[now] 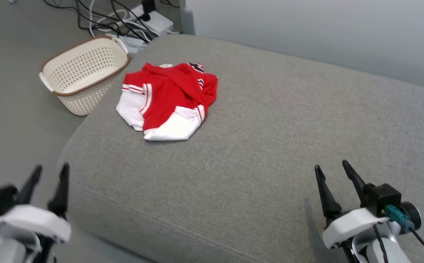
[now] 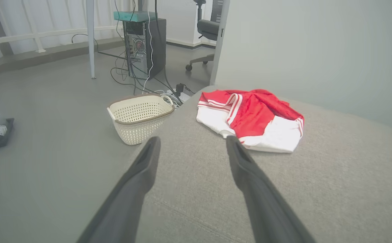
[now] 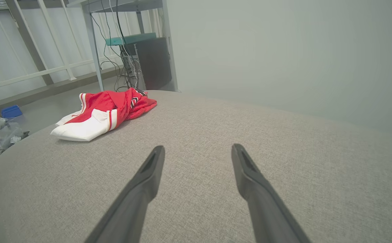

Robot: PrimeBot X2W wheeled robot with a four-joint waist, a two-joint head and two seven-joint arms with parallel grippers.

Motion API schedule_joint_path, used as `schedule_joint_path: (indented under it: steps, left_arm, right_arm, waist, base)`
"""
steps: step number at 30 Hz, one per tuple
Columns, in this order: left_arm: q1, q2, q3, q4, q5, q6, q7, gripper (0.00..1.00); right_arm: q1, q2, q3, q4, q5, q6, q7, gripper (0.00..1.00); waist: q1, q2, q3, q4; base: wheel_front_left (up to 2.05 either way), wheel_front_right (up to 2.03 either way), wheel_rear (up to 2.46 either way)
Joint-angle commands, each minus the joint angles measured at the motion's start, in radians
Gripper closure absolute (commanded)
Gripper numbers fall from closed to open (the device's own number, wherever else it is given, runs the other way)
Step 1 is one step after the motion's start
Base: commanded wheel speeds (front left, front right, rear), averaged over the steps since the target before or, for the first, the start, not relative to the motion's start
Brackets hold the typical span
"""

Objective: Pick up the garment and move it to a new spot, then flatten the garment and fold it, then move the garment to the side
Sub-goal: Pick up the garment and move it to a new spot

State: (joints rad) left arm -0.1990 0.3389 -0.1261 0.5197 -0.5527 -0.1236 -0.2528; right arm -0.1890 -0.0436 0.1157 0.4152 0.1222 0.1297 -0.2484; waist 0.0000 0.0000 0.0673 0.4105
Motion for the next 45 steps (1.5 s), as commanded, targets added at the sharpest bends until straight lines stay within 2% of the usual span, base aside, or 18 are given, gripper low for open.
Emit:
schedule_joint_path:
  steps: [1,8,14,18,23,27,37,44,45]
  left_arm:
    - [-0.102,0.070,-0.003,0.000,-0.047,-0.007,-0.006,0.00]
    - [-0.373,0.268,-0.230,0.095,-0.346,-0.007,0.030,0.00]
    - [-0.501,0.420,-0.377,0.100,-0.542,-0.007,0.060,0.00]
    - [-0.541,0.526,-0.444,0.077,-0.655,-0.007,0.054,0.00]
    - [-0.557,0.630,-0.485,0.032,-0.789,-0.007,0.038,0.00]
    - [-0.558,0.675,-0.512,0.026,-0.851,-0.007,0.023,0.00]
    - [-0.535,0.740,-0.514,0.073,-0.963,-0.007,0.007,0.00]
    - [-0.522,0.758,-0.489,0.100,-1.026,-0.007,0.020,0.00]
    - [-0.521,0.756,-0.484,0.101,-1.036,-0.007,0.026,0.27]
  right_arm:
    - [-0.051,-0.007,0.032,-0.029,-0.009,0.001,-0.013,0.00]
    - [-0.113,-0.007,0.086,-0.082,-0.037,0.001,-0.013,0.00]
    - [-0.150,-0.007,0.139,-0.142,-0.048,0.001,-0.013,0.00]
    - [-0.155,-0.007,0.173,-0.207,-0.046,0.001,-0.013,0.00]
    - [-0.141,-0.007,0.188,-0.274,-0.060,0.001,-0.013,0.00]
    - [-0.130,-0.007,0.190,-0.318,-0.064,0.001,-0.013,0.00]
    - [-0.100,-0.007,0.197,-0.403,-0.070,0.001,-0.013,0.00]
    - [-0.074,-0.007,0.186,-0.444,-0.075,0.001,-0.013,0.00]
    - [-0.072,-0.007,0.185,-0.446,-0.075,0.001,-0.013,0.00]
  waist:
    - [0.0000,0.0000,0.054,-0.049]
    - [0.0000,0.0000,0.184,-0.159]
    - [0.0000,0.0000,0.289,-0.259]
    - [0.0000,0.0000,0.349,-0.318]
    - [0.0000,0.0000,0.408,-0.375]
    - [0.0000,0.0000,0.448,-0.408]
    - [0.0000,0.0000,0.531,-0.485]
    - [0.0000,0.0000,0.565,-0.518]
    - [0.0000,0.0000,0.566,-0.519]
  base:
    - [0.00,0.00,0.00]
    - [0.00,0.00,0.00]
    - [0.00,0.00,0.00]
    - [0.00,0.00,0.00]
    - [0.00,0.00,0.00]
    - [0.00,0.00,0.00]
    - [0.00,0.00,0.00]
    - [0.00,0.00,0.00]
    - [0.00,0.00,0.00]
